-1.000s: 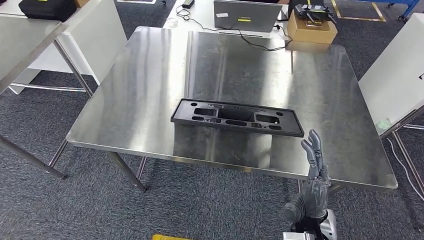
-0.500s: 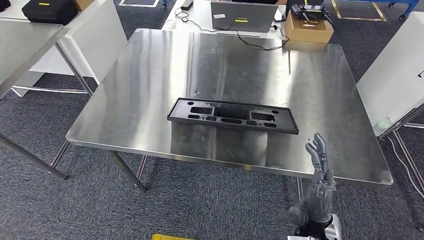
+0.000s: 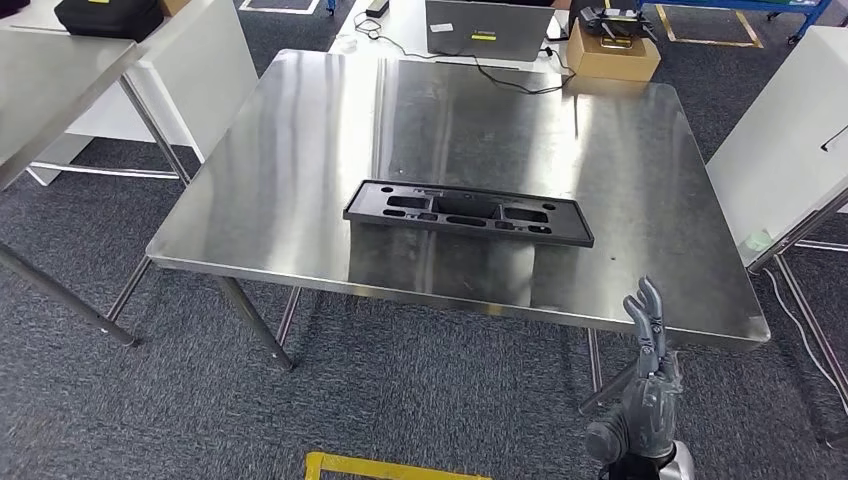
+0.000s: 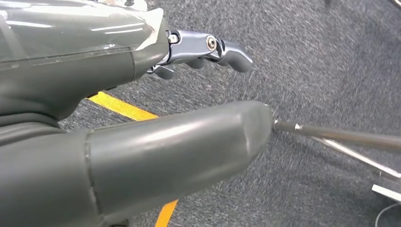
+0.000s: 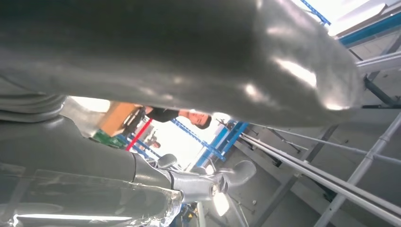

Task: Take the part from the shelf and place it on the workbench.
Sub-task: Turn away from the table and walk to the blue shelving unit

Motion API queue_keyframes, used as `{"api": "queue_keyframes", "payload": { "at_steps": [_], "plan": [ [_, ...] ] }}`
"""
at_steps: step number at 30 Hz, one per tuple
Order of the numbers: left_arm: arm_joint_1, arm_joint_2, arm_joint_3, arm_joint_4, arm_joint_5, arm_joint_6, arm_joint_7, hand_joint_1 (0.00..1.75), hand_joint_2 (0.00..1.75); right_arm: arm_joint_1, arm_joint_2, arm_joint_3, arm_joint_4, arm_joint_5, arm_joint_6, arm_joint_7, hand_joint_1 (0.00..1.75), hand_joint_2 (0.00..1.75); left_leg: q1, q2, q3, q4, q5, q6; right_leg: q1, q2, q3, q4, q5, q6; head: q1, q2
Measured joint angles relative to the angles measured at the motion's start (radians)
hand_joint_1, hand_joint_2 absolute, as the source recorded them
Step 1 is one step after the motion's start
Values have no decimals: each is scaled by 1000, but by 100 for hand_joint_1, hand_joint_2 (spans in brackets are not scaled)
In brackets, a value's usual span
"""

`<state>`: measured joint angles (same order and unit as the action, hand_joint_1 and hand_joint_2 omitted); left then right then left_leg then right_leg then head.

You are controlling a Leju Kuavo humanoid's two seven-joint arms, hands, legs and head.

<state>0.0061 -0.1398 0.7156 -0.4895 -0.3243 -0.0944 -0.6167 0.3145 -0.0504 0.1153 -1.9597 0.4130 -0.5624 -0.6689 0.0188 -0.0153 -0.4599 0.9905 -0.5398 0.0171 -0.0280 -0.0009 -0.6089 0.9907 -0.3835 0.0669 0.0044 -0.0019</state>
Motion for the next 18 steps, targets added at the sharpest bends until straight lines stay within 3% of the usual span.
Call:
{"api": "queue_keyframes", "payload": {
  "at_steps": [1, 2, 4, 5, 6, 7, 8, 10, 12, 13, 15, 16, 17, 18],
  "plan": [
    [0, 0, 0, 0, 0, 0, 0, 0, 0, 4, 1, -1, -1, -1, 0, 0, 0, 0, -3, 3, -9, -3, 9, 11, 0, 0, -6, 4, -2, 5, 0, 0],
    [-1, -1, 0, 0, -1, -1, 0, 0, 0, 8, 1, -2, -2, -1, 0, 1, 0, 0, -5, 5, -20, -7, 21, 24, 0, 0, -18, 23, -22, 2, 1, 0],
    [-1, -1, 0, 0, -1, -2, 0, 0, 0, 13, 2, -4, -3, -3, -1, 2, 0, 0, -9, 13, -47, -10, 45, 42, -1, 0, -55, 121, -108, -17, 3, 0],
    [-1, 0, 1, 1, -1, -2, 0, 0, 0, 14, 2, -5, -3, -3, -1, 3, 0, 0, -11, 15, -61, -9, 55, 47, 0, 0, -74, 190, -154, -24, 4, 0],
    [0, 0, 1, 1, -2, -3, 0, 0, 0, 16, 3, -6, -3, -3, -1, 4, 0, 0, -14, 18, -75, -9, 66, 48, 1, 0, -83, 250, -184, -25, 4, 0],
    [0, 0, 1, 1, -2, -3, 0, 0, 0, 17, 3, -6, -3, -3, -1, 5, 0, 0, -18, 20, -89, -8, 77, 48, 3, 0, -79, 288, -195, -19, 5, 0],
    [0, 0, 1, 2, -3, -3, 0, 0, 0, 19, 3, -6, -3, -3, -1, 5, 0, 0, -21, 22, -101, -7, 86, 48, 5, 0, -58, 291, -189, -12, 5, 0],
    [-1, -1, 0, 2, -6, -4, 0, 0, 0, 21, 3, -7, -4, -3, -1, 7, 0, 0, -25, 23, -119, -4, 104, 47, 11, 0, 44, 182, -153, -3, 5, 0],
    [-2, -2, 0, 3, -8, -4, 0, 0, 0, 22, 3, -8, -9, -3, -1, 8, 0, 0, -30, 23, -130, -2, 121, 40, 22, 0, 153, 25, -143, -13, 4, 0],
    [-1, -3, 0, 3, -9, -4, 0, 0, 0, 24, 3, -9, -12, -4, -1, 8, 0, 0, -32, 24, -134, -2, 130, 36, 26, 0, 178, -21, -147, -20, 3, 0],
    [1, -3, 0, 4, -10, -6, 0, 0, 0, 32, 3, -12, -16, -8, -1, 9, 0, 0, -34, 24, -139, -4, 145, 25, 28, 0, 178, -47, -145, -31, -1, 0],
    [4, -3, 0, 3, -10, -7, 0, 0, 0, 36, 4, -13, -16, -11, -1, 9, 0, 0, -32, 22, -143, 0, 143, 19, 21, -2, 170, -48, -137, -38, -4, 0],
    [7, -3, 0, 3, -11, -9, 0, 0, 0, 40, 5, -14, -18, -13, -1, 9, 0, 0, -30, 20, -151, 14, 125, 14, 14, -4, 163, -49, -128, -49, -7, 0],
    [10, -3, 0, 3, -11, -10, 0, 0, 0, 44, 7, -14, -19, -15, 0, 9, 0, 0, -26, 17, -164, 45, 88, 8, 7, -6, 154, -50, -117, -58, -9, 0]
  ]
}}
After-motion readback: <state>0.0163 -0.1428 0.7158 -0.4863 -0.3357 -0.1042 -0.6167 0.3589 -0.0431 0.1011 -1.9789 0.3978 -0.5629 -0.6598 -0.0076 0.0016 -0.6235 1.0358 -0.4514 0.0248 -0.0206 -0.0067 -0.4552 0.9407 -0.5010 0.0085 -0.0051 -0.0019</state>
